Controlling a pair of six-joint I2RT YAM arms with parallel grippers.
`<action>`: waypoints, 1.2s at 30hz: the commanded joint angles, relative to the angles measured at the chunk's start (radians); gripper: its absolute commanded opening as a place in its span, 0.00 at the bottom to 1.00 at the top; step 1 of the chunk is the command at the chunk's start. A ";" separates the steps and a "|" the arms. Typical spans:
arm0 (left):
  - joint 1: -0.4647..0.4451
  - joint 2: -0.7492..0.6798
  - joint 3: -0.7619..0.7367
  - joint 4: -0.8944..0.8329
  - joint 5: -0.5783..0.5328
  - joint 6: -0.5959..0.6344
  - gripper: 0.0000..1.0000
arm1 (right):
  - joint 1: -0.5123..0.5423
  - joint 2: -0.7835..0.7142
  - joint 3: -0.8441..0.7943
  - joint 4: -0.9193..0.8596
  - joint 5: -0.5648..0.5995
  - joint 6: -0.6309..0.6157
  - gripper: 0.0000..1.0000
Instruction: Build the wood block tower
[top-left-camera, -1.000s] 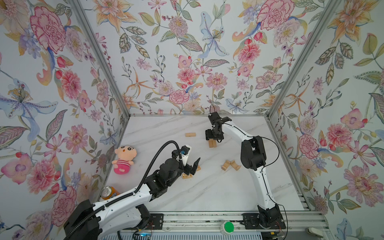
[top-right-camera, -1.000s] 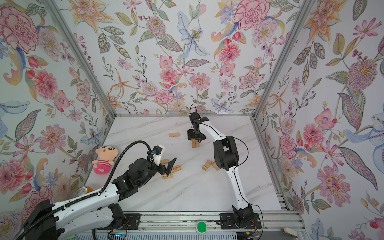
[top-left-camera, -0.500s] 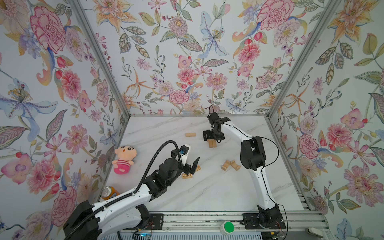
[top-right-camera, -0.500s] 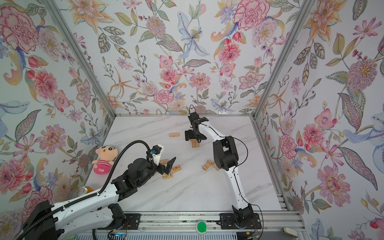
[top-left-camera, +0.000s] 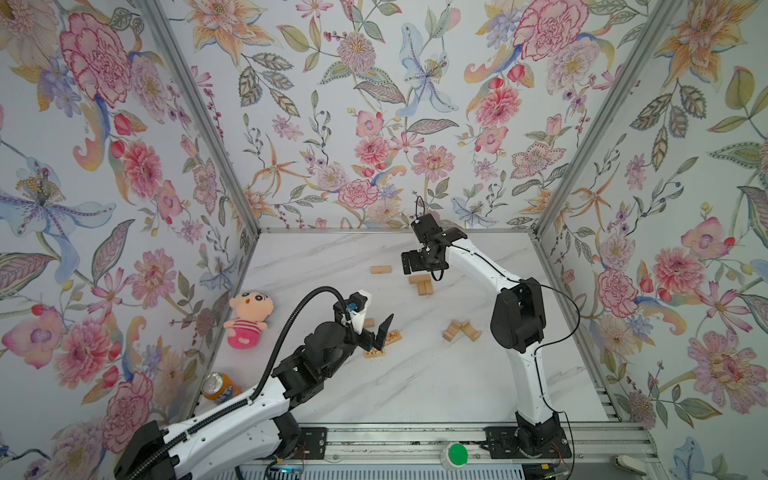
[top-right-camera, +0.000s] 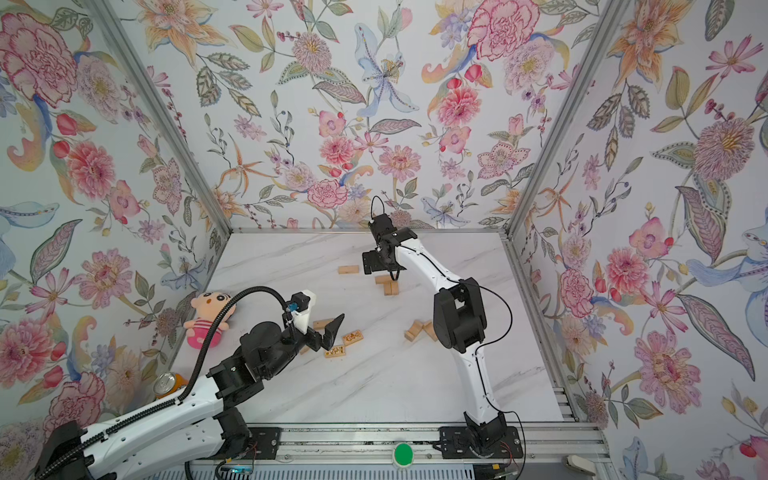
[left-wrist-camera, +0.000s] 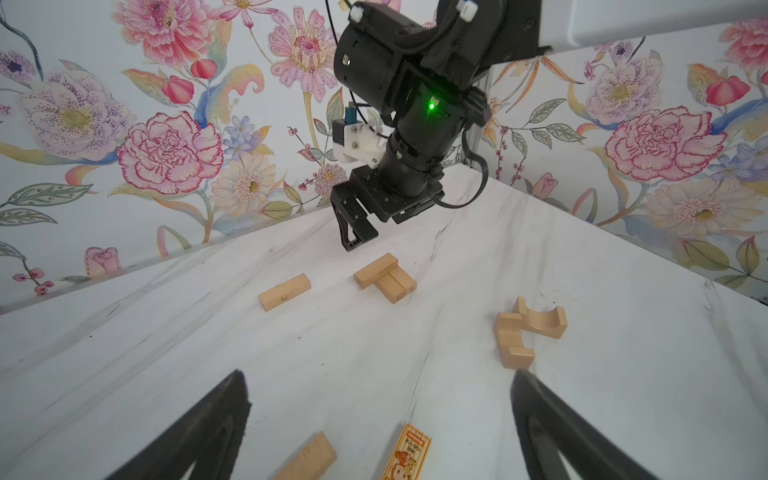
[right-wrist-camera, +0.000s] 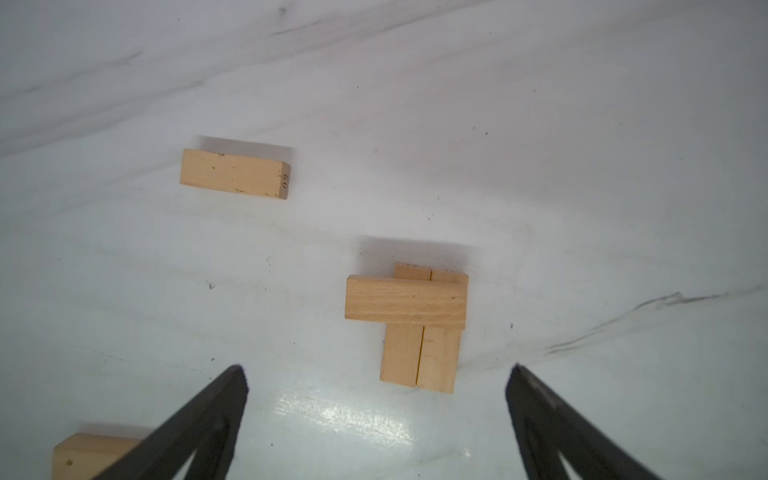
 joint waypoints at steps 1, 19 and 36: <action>0.012 -0.060 -0.033 -0.045 -0.023 -0.040 0.99 | 0.003 -0.025 -0.053 -0.018 0.040 0.007 0.99; 0.014 -0.009 -0.030 -0.028 -0.034 0.001 0.99 | -0.016 0.167 0.070 -0.020 -0.022 0.081 0.99; 0.055 0.011 -0.038 -0.001 -0.015 0.017 0.99 | -0.027 0.257 0.161 -0.052 -0.015 0.074 0.99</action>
